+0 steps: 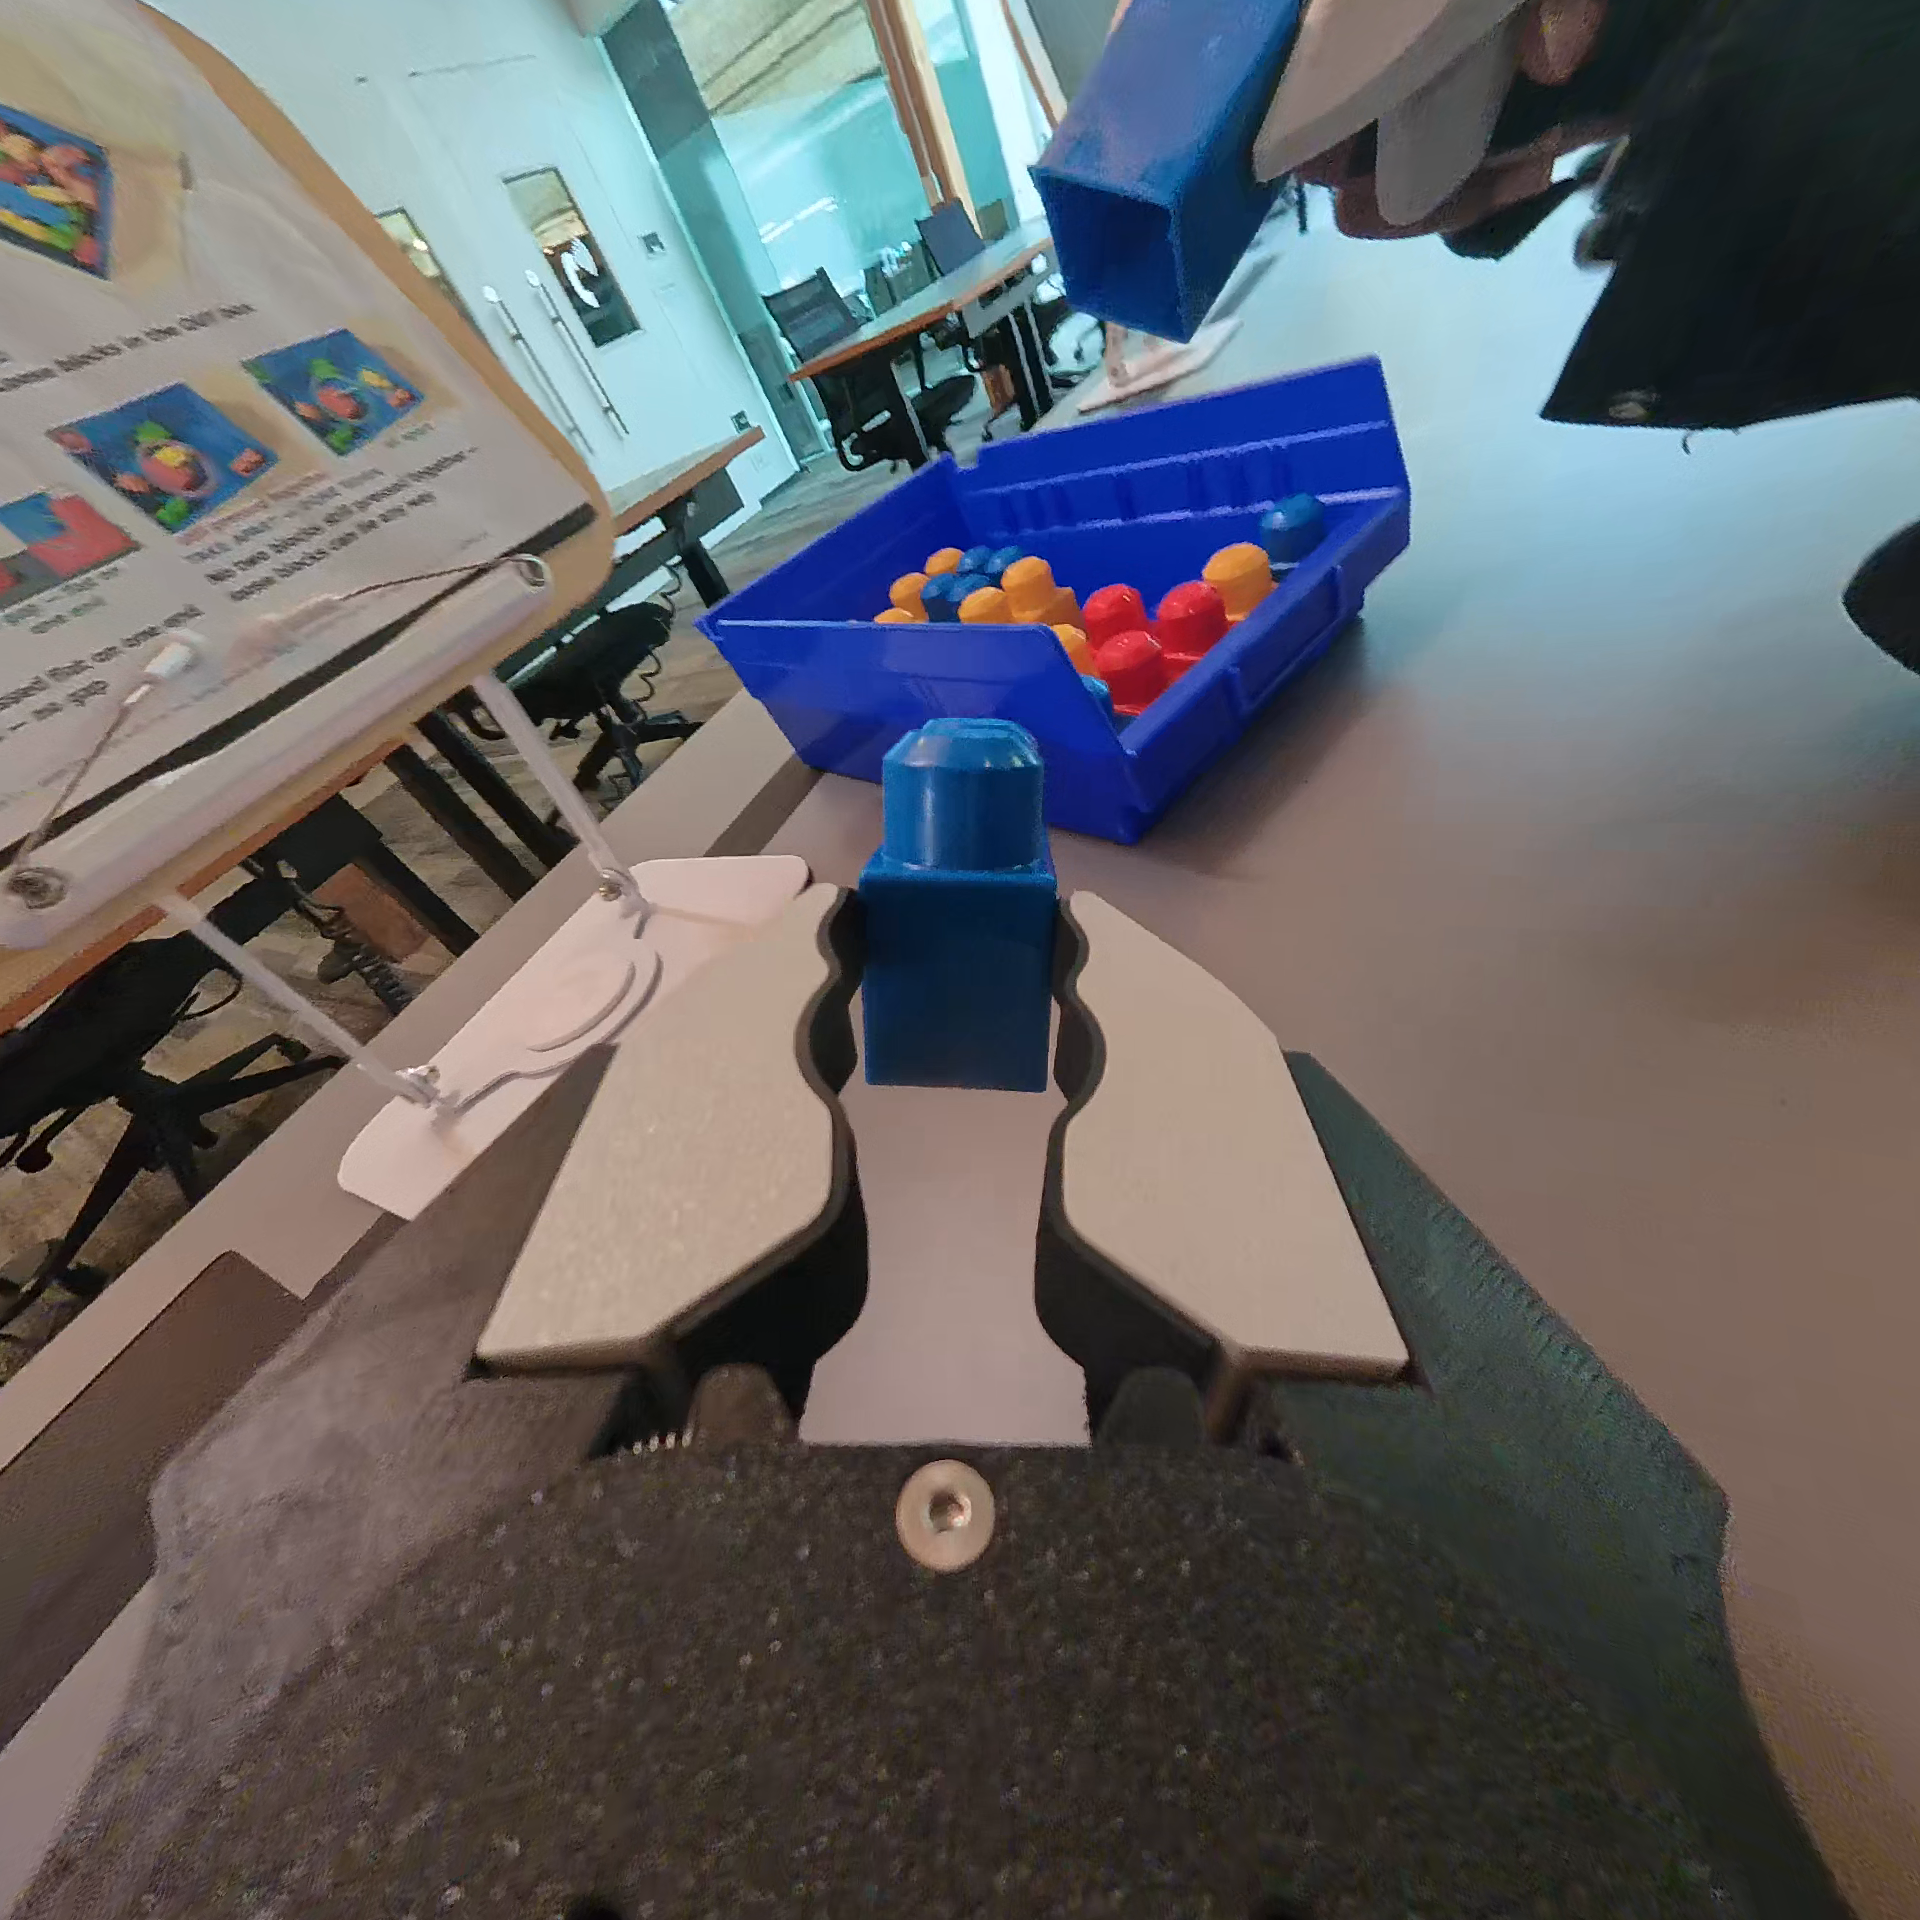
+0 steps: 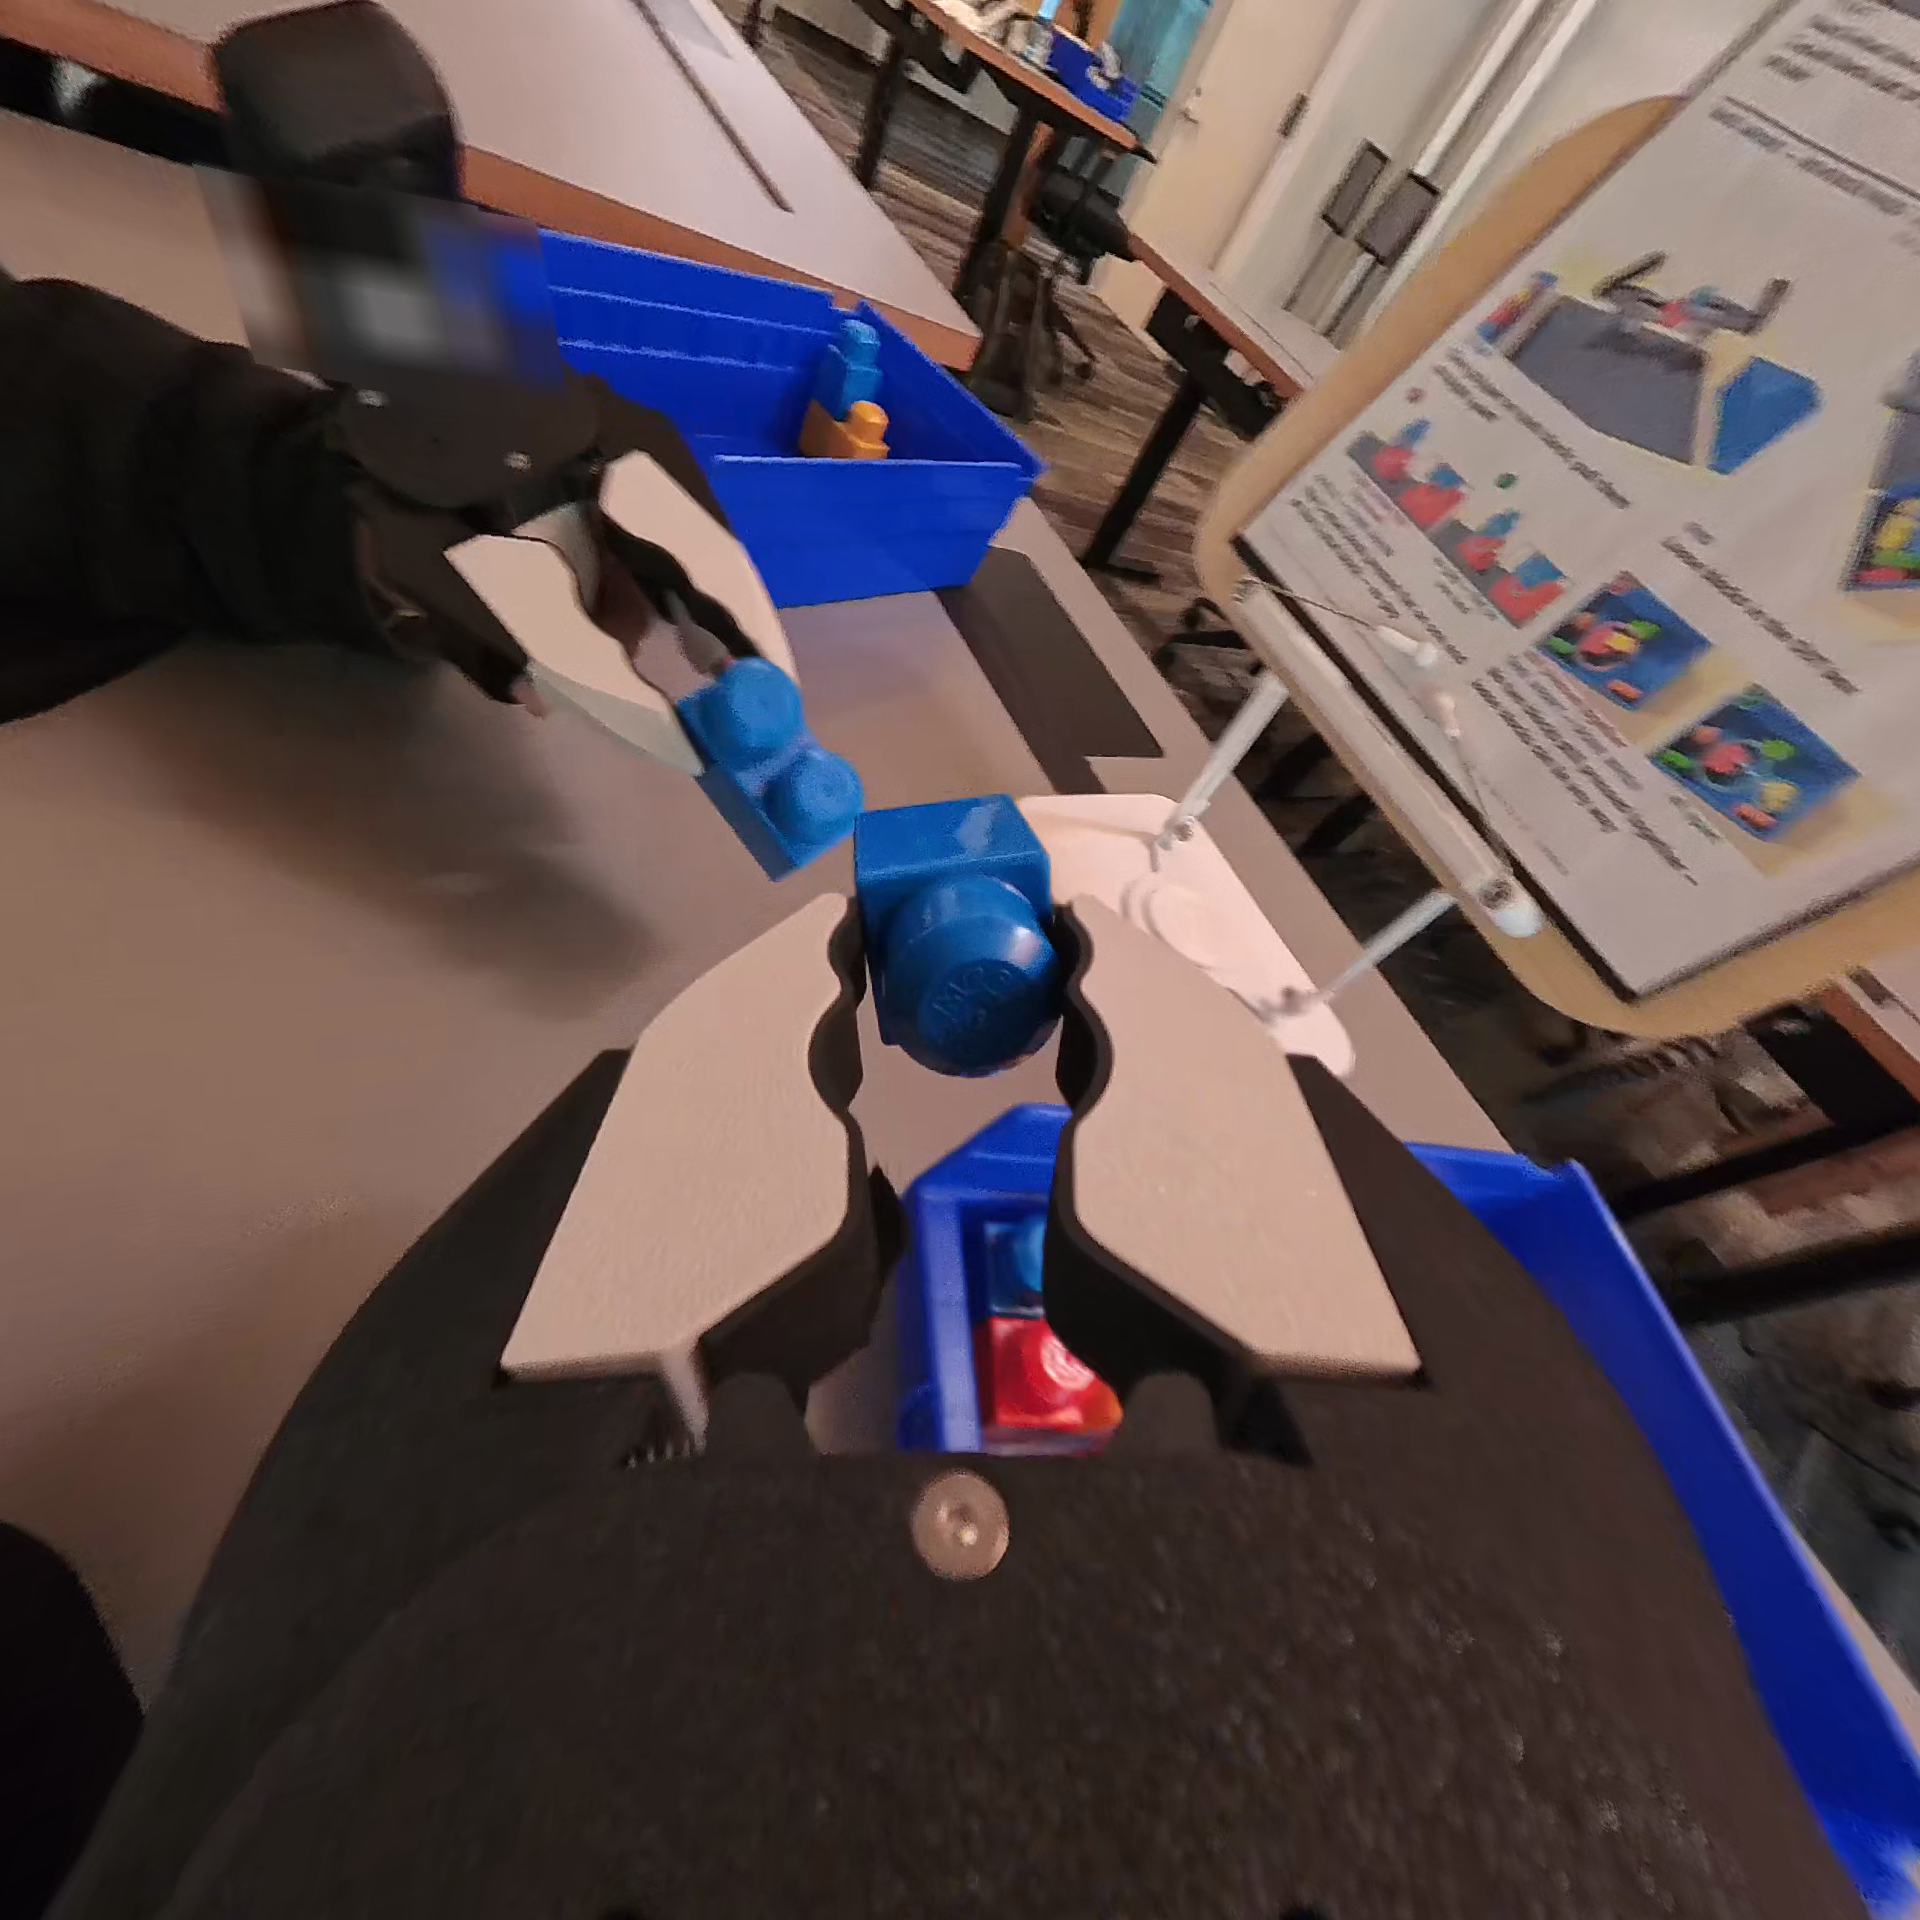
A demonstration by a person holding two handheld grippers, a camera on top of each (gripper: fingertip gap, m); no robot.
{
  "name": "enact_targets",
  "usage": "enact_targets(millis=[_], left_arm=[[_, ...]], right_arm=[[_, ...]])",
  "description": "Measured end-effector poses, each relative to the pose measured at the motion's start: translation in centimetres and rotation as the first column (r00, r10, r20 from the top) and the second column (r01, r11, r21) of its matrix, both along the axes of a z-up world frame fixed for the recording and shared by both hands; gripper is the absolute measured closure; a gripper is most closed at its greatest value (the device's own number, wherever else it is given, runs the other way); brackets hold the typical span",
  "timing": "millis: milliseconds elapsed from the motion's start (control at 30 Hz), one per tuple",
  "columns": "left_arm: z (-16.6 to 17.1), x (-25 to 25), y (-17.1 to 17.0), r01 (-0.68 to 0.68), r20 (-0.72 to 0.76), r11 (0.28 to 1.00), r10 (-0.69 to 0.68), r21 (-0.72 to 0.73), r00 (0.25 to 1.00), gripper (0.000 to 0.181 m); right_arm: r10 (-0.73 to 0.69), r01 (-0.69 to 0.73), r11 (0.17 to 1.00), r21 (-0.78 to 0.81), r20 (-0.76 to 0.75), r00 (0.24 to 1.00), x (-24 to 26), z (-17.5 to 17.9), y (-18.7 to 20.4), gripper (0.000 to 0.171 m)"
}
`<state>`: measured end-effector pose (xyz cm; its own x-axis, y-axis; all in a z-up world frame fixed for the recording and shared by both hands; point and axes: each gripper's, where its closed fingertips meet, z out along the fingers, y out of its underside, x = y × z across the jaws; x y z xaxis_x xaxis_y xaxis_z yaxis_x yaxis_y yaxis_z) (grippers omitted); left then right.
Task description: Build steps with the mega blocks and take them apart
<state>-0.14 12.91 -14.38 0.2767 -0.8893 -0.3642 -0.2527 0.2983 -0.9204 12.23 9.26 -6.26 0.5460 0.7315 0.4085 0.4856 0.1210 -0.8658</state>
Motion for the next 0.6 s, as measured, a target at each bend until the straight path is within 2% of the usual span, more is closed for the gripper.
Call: enact_targets(millis=[133, 300, 433, 600], left_arm=[[0.8, -0.5, 0.7, -0.032, 0.060, 0.999, 0.033, -0.026, 0.998, 0.146], [1.4, -0.9, 1.2, -0.063, 0.113, 0.997, 0.069, -0.050, 0.991, 0.146], [1.9, -1.4, 1.8, -0.092, 0.148, 0.994, 0.100, -0.060, 0.984, 0.146], [1.9, -1.7, 2.2, -0.107, 0.155, 0.993, 0.115, -0.058, 0.981, 0.146]], right_arm=[[-0.153, 0.154, 0.988, -0.012, 0.043, 0.987, 4.2, 1.0, 2.4, 0.137], [-0.304, 0.346, 0.932, -0.103, 0.295, 0.906, 10.9, -0.9, 6.2, 0.136], [-0.279, 0.422, 0.879, -0.222, 0.478, 0.833, 15.1, -3.4, 7.0, 0.136], [-0.134, 0.483, 0.785, -0.388, 0.655, 0.744, 18.3, -7.7, 5.8, 0.136]])
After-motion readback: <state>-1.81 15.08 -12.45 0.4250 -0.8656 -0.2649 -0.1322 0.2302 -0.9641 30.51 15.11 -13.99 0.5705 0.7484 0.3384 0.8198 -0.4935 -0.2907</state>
